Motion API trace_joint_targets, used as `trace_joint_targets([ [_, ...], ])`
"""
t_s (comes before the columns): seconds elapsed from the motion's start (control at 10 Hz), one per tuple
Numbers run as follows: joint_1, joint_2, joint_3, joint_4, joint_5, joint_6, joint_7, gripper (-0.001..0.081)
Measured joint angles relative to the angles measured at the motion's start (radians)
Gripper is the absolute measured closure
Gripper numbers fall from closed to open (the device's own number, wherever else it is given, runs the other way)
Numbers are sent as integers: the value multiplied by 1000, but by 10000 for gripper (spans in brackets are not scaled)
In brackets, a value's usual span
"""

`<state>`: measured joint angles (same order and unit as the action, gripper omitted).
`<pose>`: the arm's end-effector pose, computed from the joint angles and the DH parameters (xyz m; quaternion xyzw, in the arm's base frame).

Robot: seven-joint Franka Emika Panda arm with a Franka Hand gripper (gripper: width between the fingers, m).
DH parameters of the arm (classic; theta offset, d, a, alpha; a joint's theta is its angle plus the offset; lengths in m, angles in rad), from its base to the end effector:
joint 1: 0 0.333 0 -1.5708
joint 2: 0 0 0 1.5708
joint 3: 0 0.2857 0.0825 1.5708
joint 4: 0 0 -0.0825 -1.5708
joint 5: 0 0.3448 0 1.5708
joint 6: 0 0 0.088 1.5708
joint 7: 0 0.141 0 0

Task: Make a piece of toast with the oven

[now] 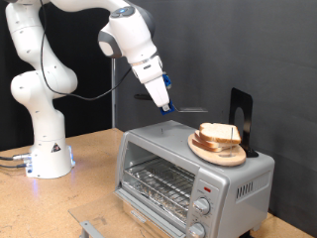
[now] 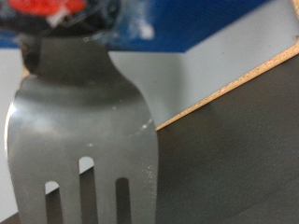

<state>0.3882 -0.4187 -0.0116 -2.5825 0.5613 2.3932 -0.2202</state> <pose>0.3766 0.1671 0.3901 -0.9649 -0.1086 -0.0925 0.2207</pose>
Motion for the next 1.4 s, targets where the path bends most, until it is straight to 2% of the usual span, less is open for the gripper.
trace_joint_targets([
  [0.3,-7,-45,-7,-51,94,151,22,341],
  [0.8,-133,-168,-73,-148,65,83,41,341],
  [1.1,-190,-242,-127,-201,56,74,5,341],
  [1.4,-240,-280,-155,-222,49,75,-17,341],
])
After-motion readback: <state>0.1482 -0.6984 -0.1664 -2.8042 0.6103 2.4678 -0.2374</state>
